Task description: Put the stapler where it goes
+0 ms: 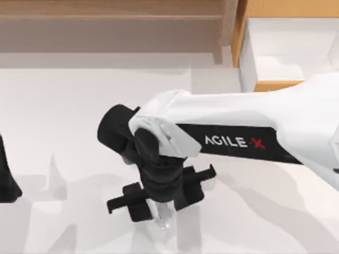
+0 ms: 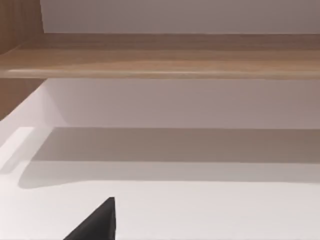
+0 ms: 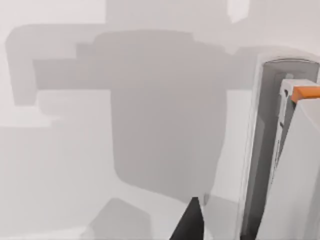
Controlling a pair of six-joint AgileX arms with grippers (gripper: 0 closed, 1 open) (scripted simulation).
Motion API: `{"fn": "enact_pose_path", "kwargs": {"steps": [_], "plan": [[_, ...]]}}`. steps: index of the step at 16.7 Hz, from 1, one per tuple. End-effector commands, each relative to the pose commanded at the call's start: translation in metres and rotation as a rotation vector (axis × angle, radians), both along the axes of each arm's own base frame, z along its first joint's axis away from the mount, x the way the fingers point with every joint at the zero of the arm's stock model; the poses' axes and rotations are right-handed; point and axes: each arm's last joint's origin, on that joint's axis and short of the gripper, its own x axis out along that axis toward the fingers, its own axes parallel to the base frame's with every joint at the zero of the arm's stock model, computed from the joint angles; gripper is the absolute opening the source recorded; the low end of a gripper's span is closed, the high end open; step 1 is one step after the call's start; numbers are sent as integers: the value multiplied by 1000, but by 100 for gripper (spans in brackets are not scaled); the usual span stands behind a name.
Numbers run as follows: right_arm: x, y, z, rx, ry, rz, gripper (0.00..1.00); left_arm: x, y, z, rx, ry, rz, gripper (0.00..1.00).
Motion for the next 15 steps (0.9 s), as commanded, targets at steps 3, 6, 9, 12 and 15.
{"fn": "enact_pose_path", "kwargs": {"steps": [3, 6, 9, 12, 15], "plan": [[0, 0, 0, 0, 0, 0, 10, 0, 0, 0, 0, 0, 0, 100], [0, 0, 0, 0, 0, 0, 0, 0, 0, 0, 0, 0, 0, 100], [0, 0, 0, 0, 0, 0, 0, 0, 0, 0, 0, 0, 0, 100], [0, 0, 0, 0, 0, 0, 0, 0, 0, 0, 0, 0, 0, 100], [1, 1, 7, 7, -5, -3, 0, 0, 0, 0, 0, 0, 0, 100]]}}
